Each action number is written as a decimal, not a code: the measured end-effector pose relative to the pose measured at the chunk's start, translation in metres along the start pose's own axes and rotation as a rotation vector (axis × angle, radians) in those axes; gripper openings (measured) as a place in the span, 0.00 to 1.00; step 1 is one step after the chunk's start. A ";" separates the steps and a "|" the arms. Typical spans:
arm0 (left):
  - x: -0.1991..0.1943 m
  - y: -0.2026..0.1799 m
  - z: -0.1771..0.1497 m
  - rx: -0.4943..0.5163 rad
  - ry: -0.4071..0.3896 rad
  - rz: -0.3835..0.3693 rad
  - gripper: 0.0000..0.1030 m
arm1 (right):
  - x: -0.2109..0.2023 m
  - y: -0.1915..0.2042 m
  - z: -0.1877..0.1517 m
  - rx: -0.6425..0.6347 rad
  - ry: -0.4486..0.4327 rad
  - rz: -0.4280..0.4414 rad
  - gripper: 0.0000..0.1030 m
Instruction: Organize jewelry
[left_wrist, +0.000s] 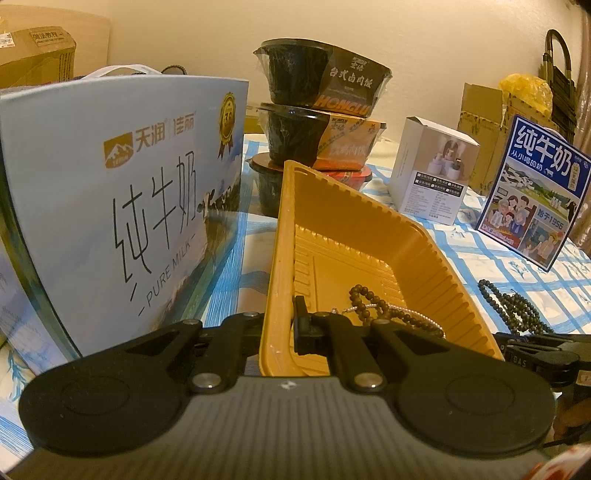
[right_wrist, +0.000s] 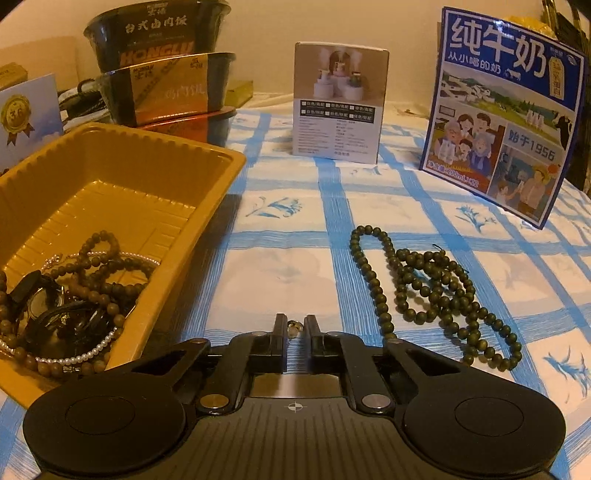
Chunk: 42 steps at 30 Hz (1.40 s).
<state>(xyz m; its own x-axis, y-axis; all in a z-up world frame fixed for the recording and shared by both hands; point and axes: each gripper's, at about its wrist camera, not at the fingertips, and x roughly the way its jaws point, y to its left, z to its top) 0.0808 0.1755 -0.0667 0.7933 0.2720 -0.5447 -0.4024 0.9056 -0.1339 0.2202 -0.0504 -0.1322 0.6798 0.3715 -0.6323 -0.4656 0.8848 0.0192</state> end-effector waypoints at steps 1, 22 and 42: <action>0.000 0.000 0.000 0.000 -0.001 0.000 0.06 | 0.000 0.000 0.000 -0.007 -0.001 0.002 0.08; 0.001 0.001 0.000 0.001 0.001 0.000 0.05 | -0.027 -0.002 0.030 -0.027 -0.099 0.026 0.08; -0.001 -0.002 0.001 0.005 -0.003 -0.001 0.06 | -0.038 0.044 0.068 0.102 -0.092 0.471 0.08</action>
<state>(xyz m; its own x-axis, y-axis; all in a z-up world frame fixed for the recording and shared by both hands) 0.0815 0.1738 -0.0655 0.7951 0.2720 -0.5420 -0.3992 0.9075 -0.1303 0.2124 -0.0062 -0.0544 0.4581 0.7570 -0.4660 -0.6798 0.6361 0.3649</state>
